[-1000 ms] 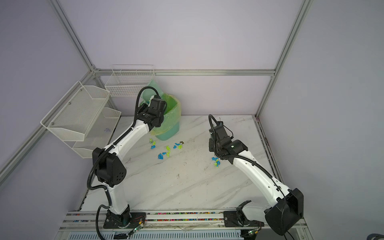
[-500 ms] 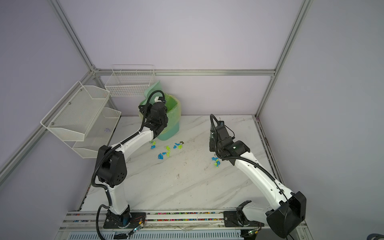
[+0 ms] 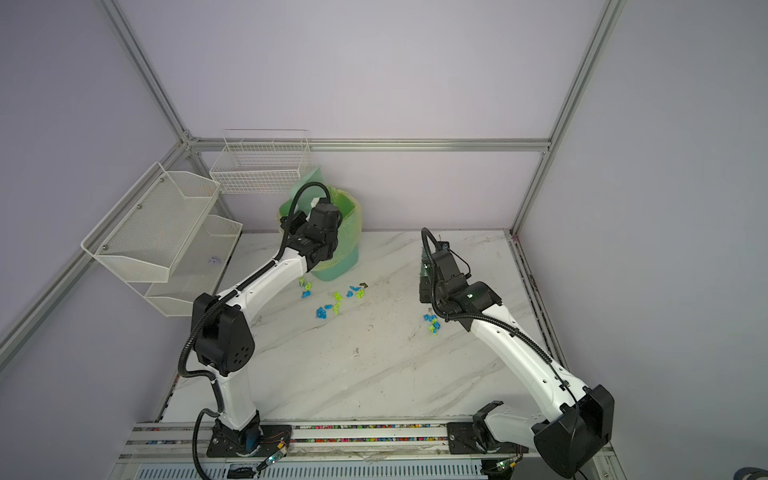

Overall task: Sweep away the paper scraps from the table
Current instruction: 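Bring the empty dustpan back down beside the remaining scraps with the left gripper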

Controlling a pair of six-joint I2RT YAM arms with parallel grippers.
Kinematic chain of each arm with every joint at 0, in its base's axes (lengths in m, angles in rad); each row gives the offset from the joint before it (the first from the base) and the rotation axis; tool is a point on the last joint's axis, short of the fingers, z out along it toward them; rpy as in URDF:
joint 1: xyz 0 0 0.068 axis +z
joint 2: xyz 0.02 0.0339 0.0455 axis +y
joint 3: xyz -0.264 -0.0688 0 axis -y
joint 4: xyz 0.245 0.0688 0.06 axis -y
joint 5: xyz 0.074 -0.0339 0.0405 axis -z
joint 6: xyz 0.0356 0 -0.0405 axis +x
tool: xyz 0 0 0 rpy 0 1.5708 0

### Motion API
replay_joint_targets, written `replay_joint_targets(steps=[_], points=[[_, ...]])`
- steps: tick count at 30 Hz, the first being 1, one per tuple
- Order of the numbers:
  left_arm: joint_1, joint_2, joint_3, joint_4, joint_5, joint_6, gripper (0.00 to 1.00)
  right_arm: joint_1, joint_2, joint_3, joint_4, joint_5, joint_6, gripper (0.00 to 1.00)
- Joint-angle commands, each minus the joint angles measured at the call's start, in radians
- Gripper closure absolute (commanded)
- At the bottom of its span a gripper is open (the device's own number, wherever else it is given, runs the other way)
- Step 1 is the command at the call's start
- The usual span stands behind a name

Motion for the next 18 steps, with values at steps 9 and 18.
replay_joint_targets(steps=[9, 18], points=[[-0.128, -0.09, 0.333, -0.599, 0.357, -0.557, 1.0, -0.015, 0.007, 0.036, -0.02, 0.007, 0.015, 1.0], [-0.151, -0.119, 0.317, -0.707, 0.61, -0.701, 1.0, -0.035, 0.022, 0.063, -0.092, 0.014, 0.027, 1.0]])
